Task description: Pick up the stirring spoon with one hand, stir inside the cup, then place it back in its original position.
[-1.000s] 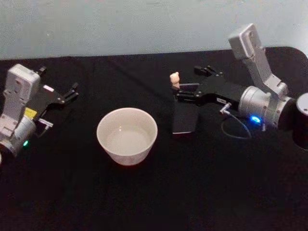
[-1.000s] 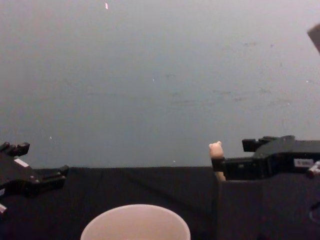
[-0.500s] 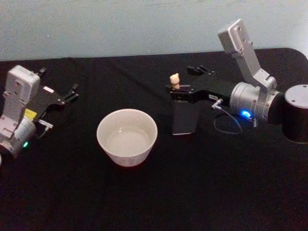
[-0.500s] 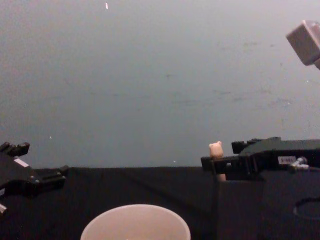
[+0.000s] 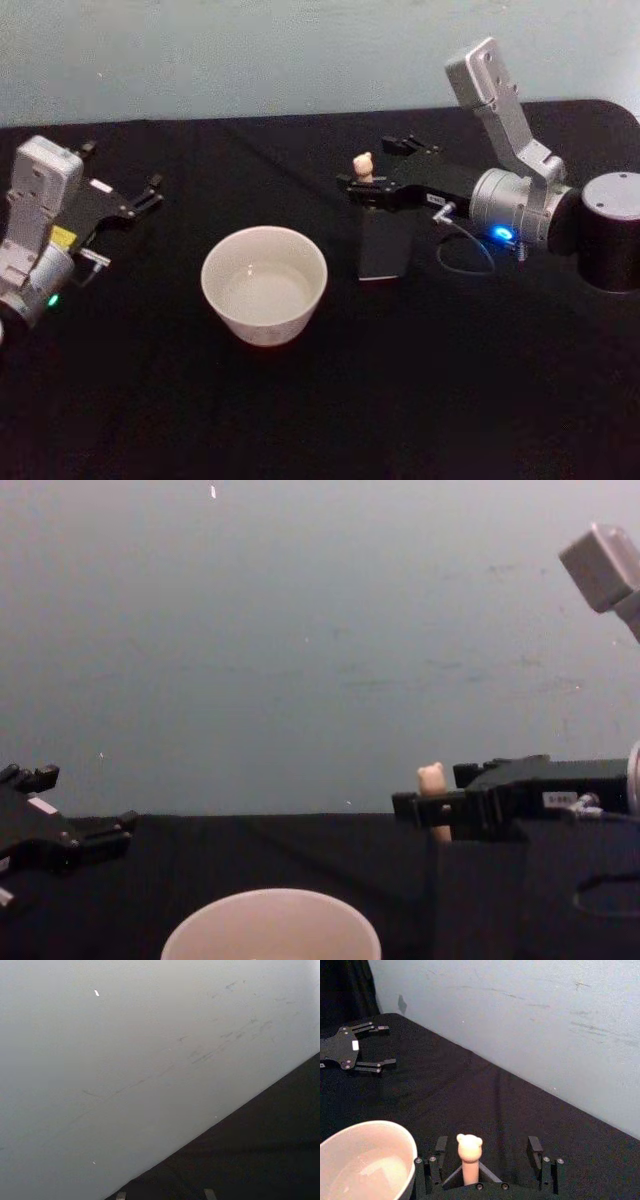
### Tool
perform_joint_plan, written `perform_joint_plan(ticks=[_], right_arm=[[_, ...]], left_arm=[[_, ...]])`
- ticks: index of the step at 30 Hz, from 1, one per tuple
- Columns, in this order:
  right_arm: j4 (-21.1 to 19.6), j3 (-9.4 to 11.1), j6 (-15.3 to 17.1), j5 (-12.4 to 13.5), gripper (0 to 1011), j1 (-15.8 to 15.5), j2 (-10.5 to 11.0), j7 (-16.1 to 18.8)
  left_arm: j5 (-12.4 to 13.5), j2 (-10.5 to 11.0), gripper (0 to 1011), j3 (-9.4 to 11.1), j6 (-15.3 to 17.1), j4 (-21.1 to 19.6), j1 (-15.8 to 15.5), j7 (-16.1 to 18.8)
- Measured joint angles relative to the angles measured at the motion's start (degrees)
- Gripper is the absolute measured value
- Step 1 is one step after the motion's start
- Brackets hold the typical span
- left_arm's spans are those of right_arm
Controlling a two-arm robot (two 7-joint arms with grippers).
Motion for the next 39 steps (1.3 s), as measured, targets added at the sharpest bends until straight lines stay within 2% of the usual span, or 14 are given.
perform_joint_plan(ticks=[39], right_arm=[[0.01,-1.18,-1.08,-0.66,1002,0.52,0.45,1.31]], left_arm=[[0.00,0.00,1001,0.00,0.00,0.00,0.00,0.00]])
